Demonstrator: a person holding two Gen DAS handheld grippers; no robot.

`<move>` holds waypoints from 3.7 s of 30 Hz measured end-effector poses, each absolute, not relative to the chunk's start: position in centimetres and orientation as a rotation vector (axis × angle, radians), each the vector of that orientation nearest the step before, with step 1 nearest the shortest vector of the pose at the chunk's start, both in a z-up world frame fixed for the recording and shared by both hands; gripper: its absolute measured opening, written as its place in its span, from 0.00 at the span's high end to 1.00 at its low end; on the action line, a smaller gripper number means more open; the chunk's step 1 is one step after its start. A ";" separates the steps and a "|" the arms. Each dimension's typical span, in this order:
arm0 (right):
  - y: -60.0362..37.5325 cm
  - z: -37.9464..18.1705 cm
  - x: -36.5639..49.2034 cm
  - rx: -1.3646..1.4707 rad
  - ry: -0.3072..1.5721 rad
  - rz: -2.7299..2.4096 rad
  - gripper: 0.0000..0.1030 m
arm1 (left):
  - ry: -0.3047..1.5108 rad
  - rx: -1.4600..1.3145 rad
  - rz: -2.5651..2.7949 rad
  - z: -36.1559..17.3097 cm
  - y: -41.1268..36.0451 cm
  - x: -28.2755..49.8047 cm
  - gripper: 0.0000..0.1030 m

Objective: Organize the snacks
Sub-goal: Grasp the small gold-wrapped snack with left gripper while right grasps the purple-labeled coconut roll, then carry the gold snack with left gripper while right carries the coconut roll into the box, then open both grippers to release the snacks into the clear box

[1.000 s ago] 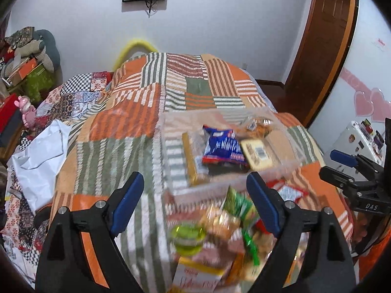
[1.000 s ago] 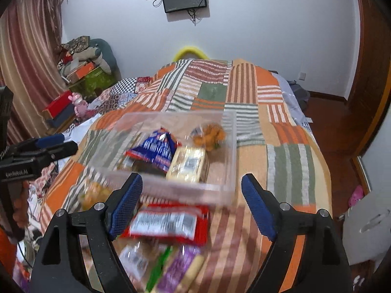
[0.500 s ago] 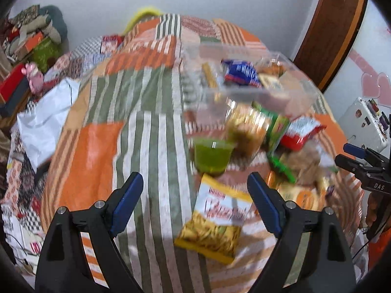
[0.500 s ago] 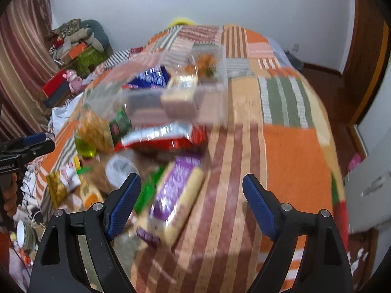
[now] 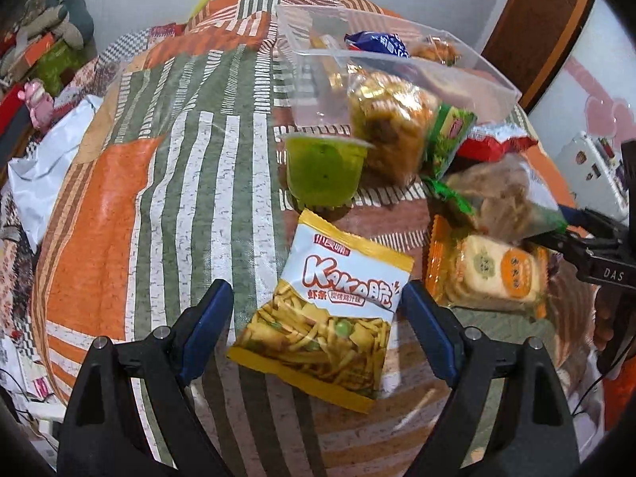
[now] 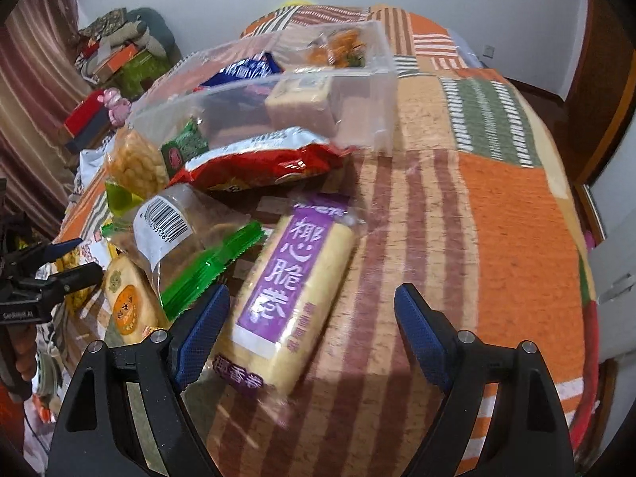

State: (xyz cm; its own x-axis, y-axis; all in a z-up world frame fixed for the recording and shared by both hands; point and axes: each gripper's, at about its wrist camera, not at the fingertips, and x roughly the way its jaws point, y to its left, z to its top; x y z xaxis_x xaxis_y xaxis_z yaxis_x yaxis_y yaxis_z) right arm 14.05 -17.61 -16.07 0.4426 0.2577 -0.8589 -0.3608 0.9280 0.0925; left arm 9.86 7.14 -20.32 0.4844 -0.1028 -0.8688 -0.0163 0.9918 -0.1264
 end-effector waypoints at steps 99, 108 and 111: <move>-15.4 -10.1 26.2 -0.155 0.787 0.345 0.56 | 0.809 -0.127 -0.019 -13.8 8.5 25.3 0.84; -16.2 -7.7 23.8 -0.158 0.734 0.351 0.37 | 0.778 -0.153 -0.019 -11.8 9.0 22.7 0.57; -16.4 -7.3 22.9 -0.142 0.729 0.367 0.33 | 0.761 -0.145 -0.019 -10.9 8.9 21.4 0.48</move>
State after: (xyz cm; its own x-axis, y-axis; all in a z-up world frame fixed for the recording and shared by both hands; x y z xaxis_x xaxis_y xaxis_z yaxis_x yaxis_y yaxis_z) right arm 22.89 -16.38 -7.33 0.6854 0.2773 -0.6733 -0.3752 0.9269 -0.0001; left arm 21.41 8.89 -10.88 0.7243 -0.0694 -0.6860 -0.0356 0.9898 -0.1377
